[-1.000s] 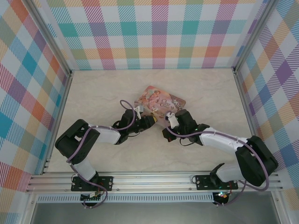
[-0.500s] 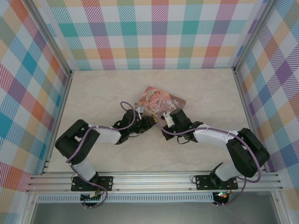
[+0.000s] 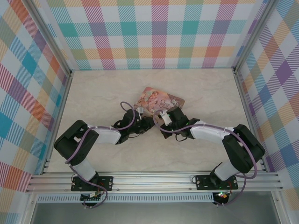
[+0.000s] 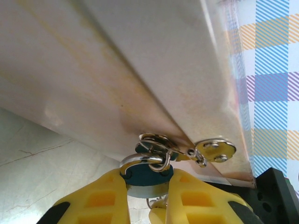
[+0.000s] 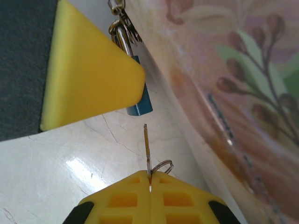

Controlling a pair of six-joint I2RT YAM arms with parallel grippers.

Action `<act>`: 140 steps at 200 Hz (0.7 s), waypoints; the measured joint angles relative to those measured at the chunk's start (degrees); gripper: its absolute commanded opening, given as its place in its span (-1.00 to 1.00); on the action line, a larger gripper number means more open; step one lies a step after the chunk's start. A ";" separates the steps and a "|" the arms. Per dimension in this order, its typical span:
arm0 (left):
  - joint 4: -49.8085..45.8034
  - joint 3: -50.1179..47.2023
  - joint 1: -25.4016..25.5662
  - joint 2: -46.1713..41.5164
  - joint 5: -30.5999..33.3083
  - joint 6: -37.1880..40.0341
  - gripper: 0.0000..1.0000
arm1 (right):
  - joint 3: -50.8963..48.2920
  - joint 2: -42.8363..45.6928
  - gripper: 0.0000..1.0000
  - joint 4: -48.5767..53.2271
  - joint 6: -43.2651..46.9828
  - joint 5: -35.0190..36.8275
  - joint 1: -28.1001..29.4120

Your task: Unlock the padlock with the key

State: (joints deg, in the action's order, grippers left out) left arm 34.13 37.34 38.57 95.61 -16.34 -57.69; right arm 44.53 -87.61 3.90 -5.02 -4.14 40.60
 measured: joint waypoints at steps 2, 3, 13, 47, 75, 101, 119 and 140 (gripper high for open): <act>-0.02 0.00 0.00 -0.02 0.02 0.02 -0.85 | 0.09 0.00 -0.92 0.04 0.00 0.02 0.00; -0.02 0.00 0.00 -0.04 0.04 0.00 -0.85 | 0.11 -0.02 -0.92 0.07 0.00 0.02 0.00; -0.09 0.00 0.00 -0.22 0.28 0.00 -0.86 | 0.33 -0.11 -0.92 0.07 0.15 0.02 0.00; -0.61 0.00 0.00 -0.24 0.63 -0.44 -0.88 | 0.59 -0.70 -0.91 0.11 1.16 0.09 0.11; -1.64 0.00 0.00 -0.63 0.83 -1.09 -0.89 | 0.59 -0.98 -0.91 0.11 1.49 0.11 0.44; -2.89 0.00 0.04 -1.29 1.05 -1.33 -0.91 | 0.59 -1.05 -0.92 0.09 1.66 0.61 1.01; -3.04 0.00 0.04 -1.36 1.09 -1.68 -0.91 | 0.59 -1.07 -0.92 0.11 1.66 1.27 1.40; -3.06 0.00 0.04 -1.55 1.25 -2.49 -0.91 | 0.59 -1.05 -0.92 0.09 1.66 2.08 1.51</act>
State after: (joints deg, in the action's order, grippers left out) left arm 31.07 37.34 38.61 94.06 -15.09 -60.18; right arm 45.12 -88.66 3.99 -3.36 -2.07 42.11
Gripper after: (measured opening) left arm 0.180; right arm 0.049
